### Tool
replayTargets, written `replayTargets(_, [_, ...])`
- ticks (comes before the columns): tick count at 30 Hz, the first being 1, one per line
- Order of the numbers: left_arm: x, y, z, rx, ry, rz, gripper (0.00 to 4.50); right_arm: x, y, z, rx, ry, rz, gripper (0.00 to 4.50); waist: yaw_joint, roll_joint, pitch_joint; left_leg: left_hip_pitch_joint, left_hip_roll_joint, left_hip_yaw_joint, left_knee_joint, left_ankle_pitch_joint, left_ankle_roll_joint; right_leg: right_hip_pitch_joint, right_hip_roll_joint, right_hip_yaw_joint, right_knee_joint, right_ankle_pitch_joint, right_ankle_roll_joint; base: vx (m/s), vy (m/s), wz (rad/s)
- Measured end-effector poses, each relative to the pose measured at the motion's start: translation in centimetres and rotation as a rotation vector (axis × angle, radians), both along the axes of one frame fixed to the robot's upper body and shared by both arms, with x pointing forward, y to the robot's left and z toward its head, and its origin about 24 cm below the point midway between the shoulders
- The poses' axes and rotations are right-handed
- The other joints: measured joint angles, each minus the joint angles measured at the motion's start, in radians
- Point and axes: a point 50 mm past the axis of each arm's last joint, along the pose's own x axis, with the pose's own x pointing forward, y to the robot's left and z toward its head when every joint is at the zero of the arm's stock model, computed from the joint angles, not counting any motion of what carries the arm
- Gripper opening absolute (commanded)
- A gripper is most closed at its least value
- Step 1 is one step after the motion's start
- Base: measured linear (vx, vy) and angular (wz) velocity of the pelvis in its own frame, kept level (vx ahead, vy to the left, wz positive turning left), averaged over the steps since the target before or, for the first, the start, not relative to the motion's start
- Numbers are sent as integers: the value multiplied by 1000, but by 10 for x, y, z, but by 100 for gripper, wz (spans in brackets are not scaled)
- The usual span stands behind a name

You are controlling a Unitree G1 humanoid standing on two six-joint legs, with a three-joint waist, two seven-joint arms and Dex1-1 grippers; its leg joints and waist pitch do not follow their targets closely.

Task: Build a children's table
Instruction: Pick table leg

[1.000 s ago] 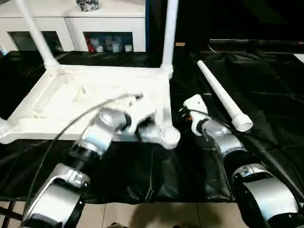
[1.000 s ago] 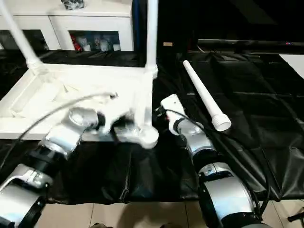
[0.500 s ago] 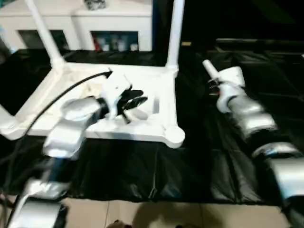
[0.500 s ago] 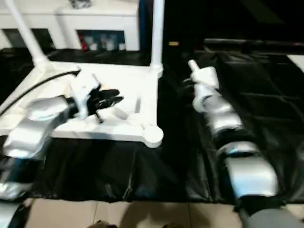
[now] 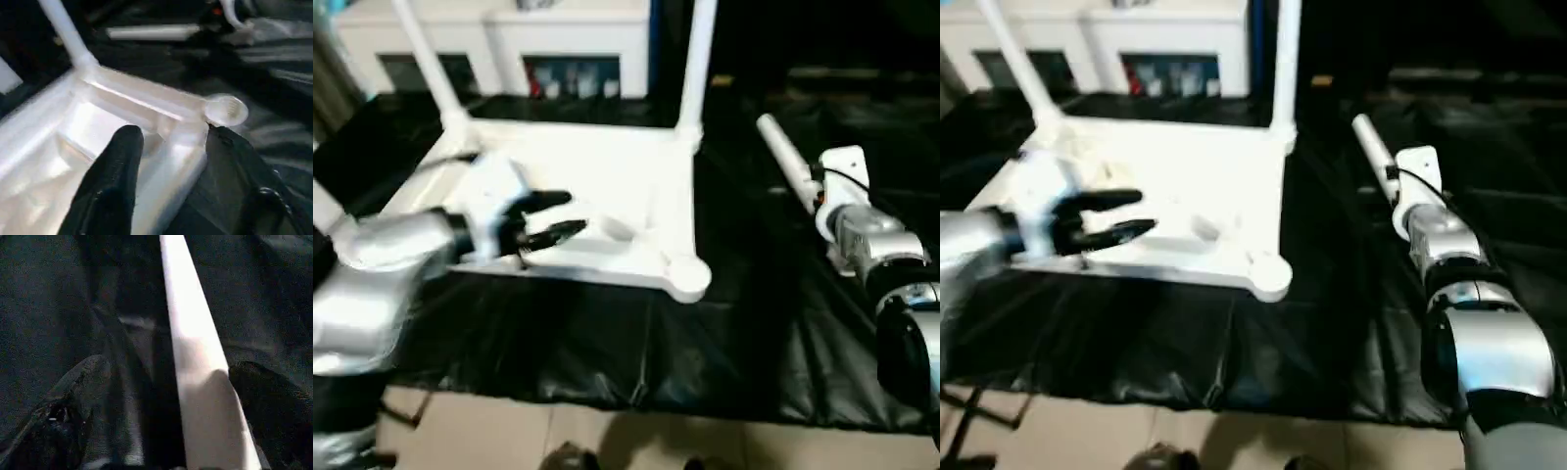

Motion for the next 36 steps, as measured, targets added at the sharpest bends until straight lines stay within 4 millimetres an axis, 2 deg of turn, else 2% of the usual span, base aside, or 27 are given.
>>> replayTargets(3, [-6, 2, -1, 4, 44, -26, 239, -3, -7, 0, 2, 11, -17, 450, 11, 2, 5, -8, 0, 0, 0, 2, 3, -8, 0, 0, 0, -1, -1, 0, 0, 0])
replayTargets(5, [-11, 3, -3, 14, 73, -40, 239, -3, -8, 1, 15, 27, -1, 450, 11, 0, 7, -14, 0, 0, 1, 3, 5, -16, 0, 0, 1, -1, -2, 0, 0, 0])
replayTargets(10, [-14, 3, -1, 22, 86, -43, 239, -4, -12, 6, 42, 98, -1, 450, 11, -9, 18, -14, 0, 0, 1, 3, 5, -15, 0, 0, 1, -2, -3, 0, 0, 0])
replayTargets(13, [-15, 5, 0, 33, 95, -38, 256, -5, -14, 7, 62, 134, -7, 413, 11, -12, 21, -13, 0, 0, 1, 2, 3, -15, 0, 0, 0, -2, -3, 0, 0, 0])
replayTargets(15, [-15, 8, 2, 54, 93, -29, 256, -6, -16, 10, 75, 160, -8, 413, 11, -14, 22, -14, 0, 0, 1, 2, 3, -15, 0, 0, 1, -2, -3, 0, 0, 0])
replayTargets(18, [-16, 13, 5, 87, 101, -30, 256, -8, -18, 12, 57, 224, 21, 378, 11, -18, 25, -13, 0, 0, 0, 2, 3, -15, 0, 0, 1, -2, -3, 0, 0, 0])
replayTargets(21, [-16, 16, 5, 95, 115, -30, 256, -9, -19, 14, 32, 261, 46, 369, 11, -20, 25, -13, 0, 1, 1, 2, 4, -15, 0, 0, 1, -2, -3, 0, 0, 0])
replayTargets(22, [-16, 17, 4, 94, 120, -30, 256, -9, -19, 15, 28, 270, 53, 345, 11, -21, 26, -13, 0, 1, 1, 3, 5, -15, 0, 0, 1, -2, -3, 0, 0, 0])
replayTargets(25, [-14, 16, 3, 94, 124, -33, 256, -9, -19, 16, 7, 286, 59, 331, 11, -22, 26, -13, 0, 1, 1, 3, 5, -15, 0, 0, 2, -2, -4, 0, 0, 0])
replayTargets(28, [-10, 14, 3, 86, 113, -28, 256, -9, -20, 15, 1, 294, 54, 293, 13, -26, 25, -13, 1, 1, 3, 3, 5, -15, 0, 0, 4, -3, -4, 0, 0, 0])
replayTargets(32, [-2, 8, -4, 51, 108, -5, 256, -10, -22, 14, 2, 286, 23, 268, 13, -37, 25, -13, 1, 1, 10, 3, 5, -16, 0, 1, 12, -4, -6, 0, 0, 0])
replayTargets(36, [5, 4, -13, 36, 100, 22, 256, -13, -25, 10, 43, 260, -33, 221, 14, -48, 20, -12, 3, 0, 17, 3, 4, -15, 0, 1, 19, -5, -7, 0, 0, 0])
